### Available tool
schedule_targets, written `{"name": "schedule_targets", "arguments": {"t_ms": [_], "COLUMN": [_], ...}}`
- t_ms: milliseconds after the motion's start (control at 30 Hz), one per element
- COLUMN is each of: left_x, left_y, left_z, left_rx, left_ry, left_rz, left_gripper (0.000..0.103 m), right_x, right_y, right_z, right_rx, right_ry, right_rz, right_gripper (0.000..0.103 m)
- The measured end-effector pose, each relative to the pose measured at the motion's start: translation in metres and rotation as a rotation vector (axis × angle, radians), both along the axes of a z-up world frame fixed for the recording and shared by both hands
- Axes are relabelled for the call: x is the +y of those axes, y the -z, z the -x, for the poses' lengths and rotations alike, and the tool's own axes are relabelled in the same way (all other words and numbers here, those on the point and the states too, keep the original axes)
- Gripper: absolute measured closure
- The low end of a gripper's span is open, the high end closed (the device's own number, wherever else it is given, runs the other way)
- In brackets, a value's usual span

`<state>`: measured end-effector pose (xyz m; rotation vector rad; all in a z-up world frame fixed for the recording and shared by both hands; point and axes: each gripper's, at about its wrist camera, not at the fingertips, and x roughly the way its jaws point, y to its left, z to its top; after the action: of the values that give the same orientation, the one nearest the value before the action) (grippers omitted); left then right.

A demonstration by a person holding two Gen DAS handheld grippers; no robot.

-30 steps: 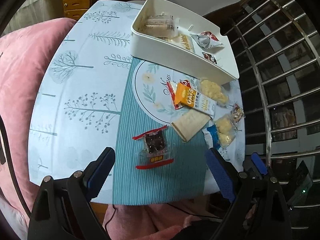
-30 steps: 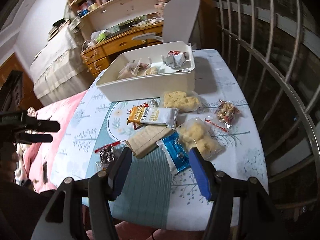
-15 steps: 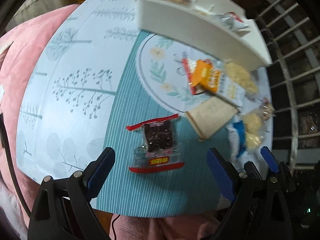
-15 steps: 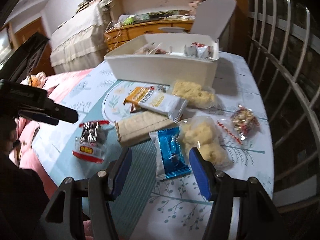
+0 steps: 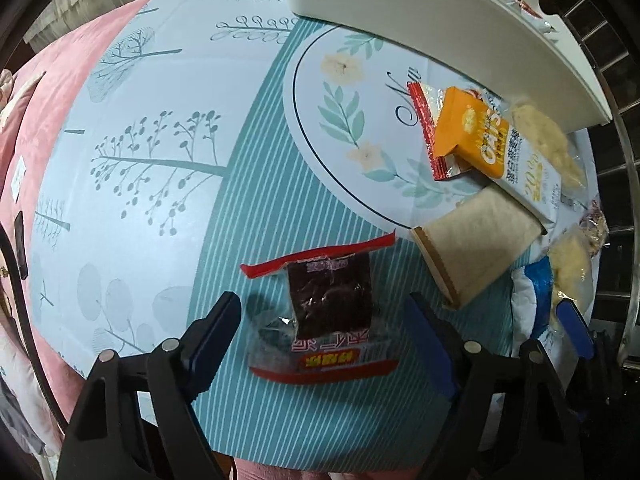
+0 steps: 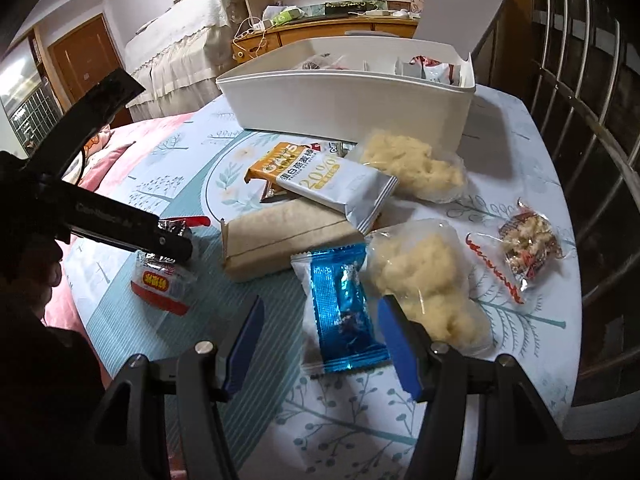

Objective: Organize snacks
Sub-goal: 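Lower the left tool onto the chocolate snack pack while the right tool grasps the blue wrapper bar, then carry both snacks over the tray and open both tools to release them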

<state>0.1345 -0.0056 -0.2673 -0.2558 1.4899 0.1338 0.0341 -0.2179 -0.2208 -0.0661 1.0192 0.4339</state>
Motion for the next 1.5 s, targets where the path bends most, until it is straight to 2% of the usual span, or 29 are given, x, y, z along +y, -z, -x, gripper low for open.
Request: {"name": "schedule_targets", "arguments": {"t_ms": [167, 300, 400, 433, 467, 600, 767, 933, 1033, 1333, 1500], "left_x": [-0.001, -0.001, 0.003, 0.004, 0.004, 0.013, 0.024, 0.037, 0.042, 0.052, 0.055], "left_y": [0.007, 0.009, 0.008, 0.007, 0.006, 0.007, 0.003, -0.017, -0.036, -0.107, -0.134], "left_z": [-0.002, -0.004, -0.001, -0.001, 0.0, 0.002, 0.008, 0.014, 0.013, 0.0, -0.024], "left_rx": [0.002, -0.022, -0.039, -0.045, -0.049, -0.055, -0.055, -0.084, -0.111, -0.212, -0.209], "left_ry": [-0.015, -0.022, -0.03, -0.038, -0.043, -0.085, -0.147, -0.205, -0.208, -0.179, -0.122], "left_rz": [-0.018, -0.012, -0.011, -0.009, -0.008, 0.024, 0.029, 0.066, 0.07, 0.099, 0.026], "left_gripper": [0.034, 0.037, 0.048, 0.054, 0.057, 0.06, 0.062, 0.062, 0.062, 0.062, 0.062], "right_x": [0.004, 0.008, 0.01, 0.011, 0.012, 0.013, 0.009, -0.001, -0.002, 0.004, 0.007], "right_y": [0.005, 0.009, 0.012, 0.013, 0.014, 0.016, 0.017, 0.012, 0.001, -0.064, -0.094], "right_z": [-0.003, -0.008, -0.011, -0.012, -0.013, -0.016, -0.024, -0.037, -0.041, -0.053, -0.065], "right_rx": [0.018, 0.02, 0.033, 0.043, 0.049, 0.069, 0.128, 0.22, 0.193, 0.009, -0.053], "right_ry": [-0.025, -0.038, -0.05, -0.053, -0.055, -0.061, -0.054, -0.006, -0.026, -0.111, -0.113], "right_rz": [0.002, 0.024, 0.044, 0.048, 0.053, 0.065, 0.037, -0.037, -0.038, -0.071, -0.089], "right_gripper": [0.044, 0.044, 0.052, 0.055, 0.062, 0.07, 0.073, 0.073, 0.073, 0.074, 0.073]}}
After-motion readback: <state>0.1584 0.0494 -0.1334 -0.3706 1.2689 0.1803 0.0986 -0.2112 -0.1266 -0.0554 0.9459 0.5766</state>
